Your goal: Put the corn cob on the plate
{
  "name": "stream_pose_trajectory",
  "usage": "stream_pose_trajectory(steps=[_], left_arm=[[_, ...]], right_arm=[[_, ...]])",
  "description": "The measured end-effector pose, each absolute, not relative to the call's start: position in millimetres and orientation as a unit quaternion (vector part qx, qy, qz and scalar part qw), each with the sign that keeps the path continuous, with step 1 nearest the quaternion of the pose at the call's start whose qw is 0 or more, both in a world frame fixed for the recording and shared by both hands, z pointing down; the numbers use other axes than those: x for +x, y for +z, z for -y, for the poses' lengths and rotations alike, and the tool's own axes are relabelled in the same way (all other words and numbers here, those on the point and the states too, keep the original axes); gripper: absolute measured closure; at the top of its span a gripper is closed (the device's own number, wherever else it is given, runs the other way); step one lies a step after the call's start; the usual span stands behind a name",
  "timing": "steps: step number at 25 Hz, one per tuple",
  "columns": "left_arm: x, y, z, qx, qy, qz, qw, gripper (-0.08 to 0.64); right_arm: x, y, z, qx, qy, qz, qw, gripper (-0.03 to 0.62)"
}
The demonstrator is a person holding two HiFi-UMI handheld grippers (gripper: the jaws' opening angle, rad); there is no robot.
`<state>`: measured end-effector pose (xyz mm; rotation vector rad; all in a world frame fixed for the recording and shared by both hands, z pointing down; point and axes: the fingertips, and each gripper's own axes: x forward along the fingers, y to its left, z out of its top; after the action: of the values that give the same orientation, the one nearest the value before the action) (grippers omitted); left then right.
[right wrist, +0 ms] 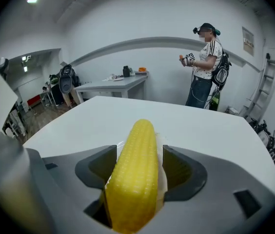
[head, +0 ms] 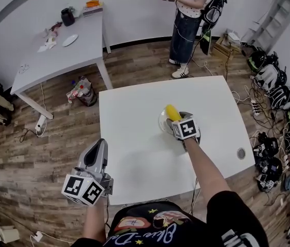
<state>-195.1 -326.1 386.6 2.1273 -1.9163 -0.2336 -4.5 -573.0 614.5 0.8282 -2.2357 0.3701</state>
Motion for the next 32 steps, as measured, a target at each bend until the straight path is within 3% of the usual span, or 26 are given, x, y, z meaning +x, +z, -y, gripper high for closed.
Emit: stream_pose_trajectory(steps=[3,7,9,10,11,13,17,32], left_arm=[[-195,379,330,0.738,-0.071,0.661,0.117,0.561],[-188,367,342,0.746,-0.048,0.659,0.081,0.561],[-178,361,349,0.754,-0.039,0.652,0.069,0.561],[-174,358,353,0.759,-0.043,0.646,0.068,0.561],[-169,356,356,0.764,-0.050,0.640,0.070,0.561],[-162,355,363,0.770,-0.043,0.633,0.067,0.561],[-148,363,378,0.774,0.030,0.631,0.045,0.561],[-122,366,392,0.795,0.061,0.602,0.032,0.561]], right_arm=[[6,584,574,0.355,0.152,0.874,0.295,0.316],[32,488,552,0.393,0.164,0.898,0.107,0.318],[50,448,529,0.396,0.156,0.904,0.047,0.321],[59,432,516,0.395,0.147,0.906,0.031,0.374],[66,418,503,0.393,0.138,0.909,0.020,0.535],[76,397,479,0.387,0.120,0.914,0.005,0.575],[84,380,452,0.391,0.089,0.916,-0.004,0.577],[96,372,437,0.403,0.075,0.912,0.007,0.577]])
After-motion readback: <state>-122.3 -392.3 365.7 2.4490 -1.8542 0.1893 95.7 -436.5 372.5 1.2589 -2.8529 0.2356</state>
